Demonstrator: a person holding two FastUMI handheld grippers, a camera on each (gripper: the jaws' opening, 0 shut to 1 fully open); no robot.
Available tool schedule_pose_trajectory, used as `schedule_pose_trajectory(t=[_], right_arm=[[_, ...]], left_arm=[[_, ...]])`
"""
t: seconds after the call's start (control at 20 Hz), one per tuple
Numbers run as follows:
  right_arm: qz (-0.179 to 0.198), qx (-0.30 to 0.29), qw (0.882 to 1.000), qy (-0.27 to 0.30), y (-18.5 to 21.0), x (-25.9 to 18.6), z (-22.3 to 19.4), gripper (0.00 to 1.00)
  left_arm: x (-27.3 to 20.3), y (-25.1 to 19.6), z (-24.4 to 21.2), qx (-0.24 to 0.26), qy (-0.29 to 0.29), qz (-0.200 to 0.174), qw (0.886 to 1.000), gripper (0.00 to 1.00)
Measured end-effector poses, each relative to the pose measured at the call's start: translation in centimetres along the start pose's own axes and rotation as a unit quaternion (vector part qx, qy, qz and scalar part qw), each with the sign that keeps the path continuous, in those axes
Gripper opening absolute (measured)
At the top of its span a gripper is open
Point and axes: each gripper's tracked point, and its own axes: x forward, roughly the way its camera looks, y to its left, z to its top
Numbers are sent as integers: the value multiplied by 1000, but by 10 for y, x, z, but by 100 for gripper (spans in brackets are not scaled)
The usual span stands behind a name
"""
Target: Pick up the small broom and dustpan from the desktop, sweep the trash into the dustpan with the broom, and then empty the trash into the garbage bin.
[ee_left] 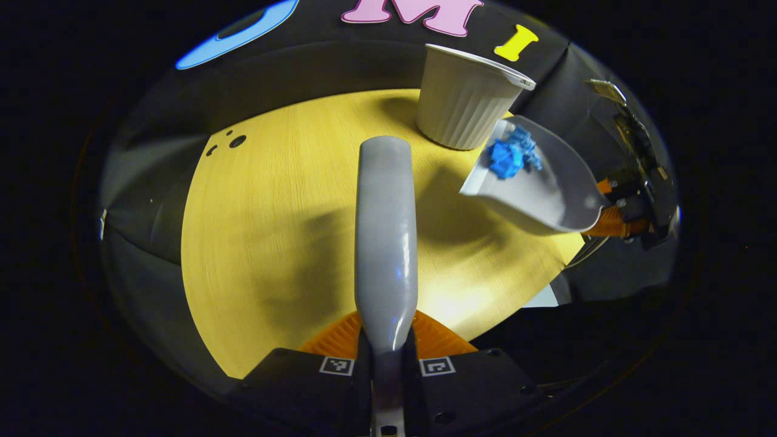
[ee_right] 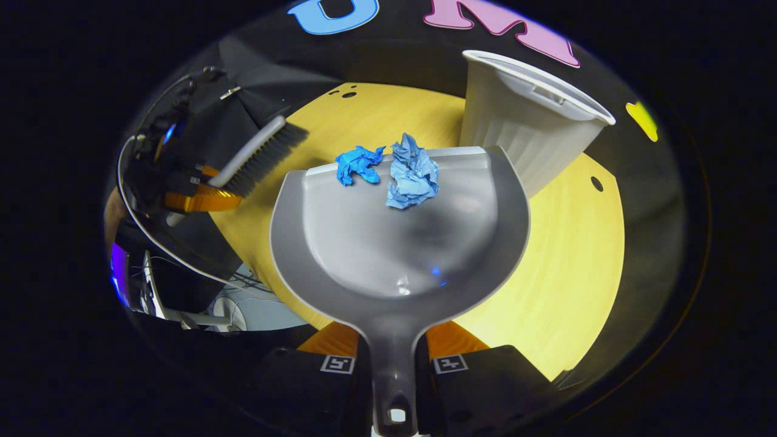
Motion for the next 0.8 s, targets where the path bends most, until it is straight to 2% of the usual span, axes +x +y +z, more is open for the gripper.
schedule_pose_trajectory(t=[0.15,0.25,0.35,0.55,0.65,0.7,0.8], right_arm=[[11,13,1000,2,-5,-36,9,32],[30,31,999,4,-10,-55,18,32],[36,40,999,2,-21,-72,27,32],[15,31,999,-13,-59,-99,55,32],[20,41,999,-22,-71,-115,73,32],[17,43,999,-26,-81,-120,83,32],[-17,32,999,-37,-112,-120,105,31]], left_arm=[[27,15,-34,-7,4,-6,1000,27],[46,28,-58,-4,10,-2,1000,25],[55,31,-62,-10,13,3,1000,25],[36,15,-60,-58,3,-14,998,25],[35,18,-62,-64,5,0,998,27],[35,18,-62,-65,2,6,998,24],[34,16,-61,-80,-3,2,997,25]])
